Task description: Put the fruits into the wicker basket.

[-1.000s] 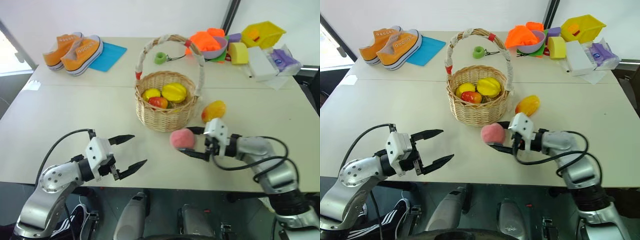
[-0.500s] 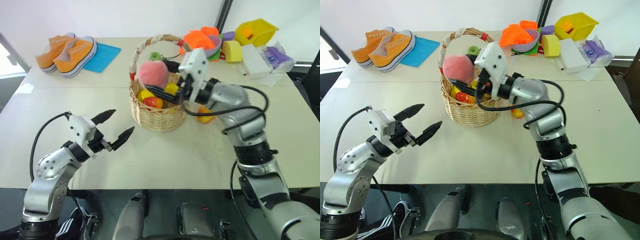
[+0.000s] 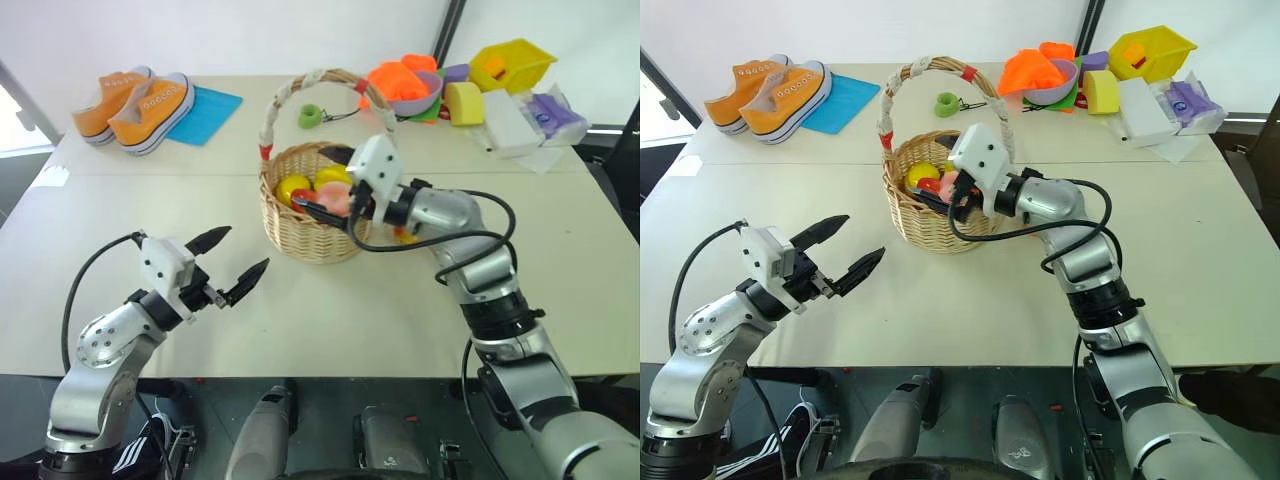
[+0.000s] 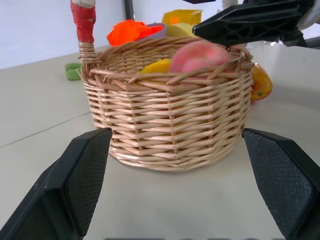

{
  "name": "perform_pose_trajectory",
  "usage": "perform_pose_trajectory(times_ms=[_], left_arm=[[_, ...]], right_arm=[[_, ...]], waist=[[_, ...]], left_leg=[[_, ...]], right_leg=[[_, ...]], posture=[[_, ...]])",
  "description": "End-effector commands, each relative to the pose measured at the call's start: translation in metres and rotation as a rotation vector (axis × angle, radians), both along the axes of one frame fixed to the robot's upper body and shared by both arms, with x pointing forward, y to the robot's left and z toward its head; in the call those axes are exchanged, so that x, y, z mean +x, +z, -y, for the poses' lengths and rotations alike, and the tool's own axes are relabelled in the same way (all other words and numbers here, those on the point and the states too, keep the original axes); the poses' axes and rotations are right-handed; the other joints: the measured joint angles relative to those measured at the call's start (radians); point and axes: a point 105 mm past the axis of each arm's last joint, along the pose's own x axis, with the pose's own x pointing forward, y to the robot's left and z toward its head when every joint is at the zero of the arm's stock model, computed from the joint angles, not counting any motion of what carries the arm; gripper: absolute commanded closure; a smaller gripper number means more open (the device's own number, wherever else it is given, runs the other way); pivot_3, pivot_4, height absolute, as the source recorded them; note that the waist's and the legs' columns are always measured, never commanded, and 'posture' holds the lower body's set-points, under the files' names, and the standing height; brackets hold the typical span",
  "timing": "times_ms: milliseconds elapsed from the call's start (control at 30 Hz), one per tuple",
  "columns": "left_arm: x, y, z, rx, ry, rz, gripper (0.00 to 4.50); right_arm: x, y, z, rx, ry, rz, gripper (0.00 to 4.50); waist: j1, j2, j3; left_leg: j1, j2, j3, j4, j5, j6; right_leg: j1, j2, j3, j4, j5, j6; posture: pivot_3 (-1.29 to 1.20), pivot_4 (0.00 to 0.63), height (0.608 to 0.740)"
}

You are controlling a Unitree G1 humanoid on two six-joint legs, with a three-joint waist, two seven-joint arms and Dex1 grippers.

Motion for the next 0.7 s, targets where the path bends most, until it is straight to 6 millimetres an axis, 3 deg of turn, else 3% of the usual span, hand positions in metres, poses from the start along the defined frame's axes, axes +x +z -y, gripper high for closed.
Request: perform_pose_trajectory(times_ms=[33, 133, 233, 267, 367, 467, 600, 700], left_arm=[[-0.013, 0.008, 0.017, 0.000, -0.119, 0.011, 0.00], [-0.022, 0.006, 0.030, -0.007, -0.214, -0.033, 0.00], [-0.028, -0.001, 0.042, 0.045, -0.277, -0.051, 0.00], [-0.030, -0.003, 0.045, 0.048, -0.295, -0.064, 0.00], [-0.028, -0.007, 0.057, 0.055, -0.308, -0.056, 0.00], [-0.027, -0.008, 0.061, 0.048, -0.309, -0.057, 0.00], [-0.027, -0.008, 0.063, 0.037, -0.308, -0.065, 0.00], [-0.027, -0.008, 0.060, 0.041, -0.294, -0.065, 0.00]], right_arm=[[-0.042, 0.028, 0.024, 0.081, 0.144, 0.051, 0.02], [-0.060, 0.003, 0.058, -0.011, 0.156, -0.042, 0.02], [-0.059, -0.016, 0.096, -0.144, 0.073, -0.077, 0.02], [-0.054, -0.020, 0.106, -0.169, 0.024, -0.074, 0.02], [-0.011, -0.041, 0.136, -0.223, -0.248, -0.068, 0.02], [0.009, -0.057, 0.144, -0.205, -0.347, -0.114, 0.02], [0.028, -0.046, 0.145, -0.147, -0.408, -0.080, 0.02], [0.031, -0.041, 0.146, -0.142, -0.402, -0.071, 0.02]], waist=[[0.004, 0.000, 0.000], [0.010, 0.000, 0.000], [0.015, 0.000, 0.000], [0.012, 0.000, 0.000], [-0.005, 0.000, 0.000], [-0.001, 0.000, 0.000], [-0.002, 0.001, 0.001], [-0.002, 0.001, 0.001]], left_leg=[[0.000, 0.000, 0.000, 0.000, 0.000, 0.000], [0.000, 0.000, -0.001, 0.000, -0.001, 0.001], [0.000, 0.000, 0.001, 0.001, -0.001, 0.001], [0.000, 0.000, 0.002, 0.001, -0.001, 0.001], [0.001, 0.001, 0.003, 0.001, -0.001, 0.001], [0.000, 0.001, 0.003, 0.000, -0.001, 0.001], [-0.001, 0.000, 0.003, 0.000, -0.001, 0.002], [-0.001, 0.000, 0.003, 0.000, -0.001, 0.002]], right_leg=[[0.000, 0.000, 0.000, 0.000, 0.000, 0.000], [0.002, -0.003, 0.000, -0.003, 0.000, 0.000], [0.002, -0.004, 0.000, -0.004, 0.000, 0.000], [0.002, -0.004, 0.000, -0.004, 0.000, -0.001], [0.002, -0.004, 0.001, -0.004, 0.000, -0.001], [0.002, -0.003, 0.000, -0.004, 0.000, -0.001], [0.003, -0.002, 0.000, -0.004, 0.000, 0.000], [0.004, -0.002, 0.000, -0.003, 0.000, 0.000]], posture=[[0.00, 0.150, 0.740], [0.00, 0.150, 0.740], [0.00, 0.150, 0.740], [0.00, 0.150, 0.740], [0.00, 0.150, 0.740], [0.00, 0.150, 0.740], [0.00, 0.150, 0.740], [0.00, 0.150, 0.740]])
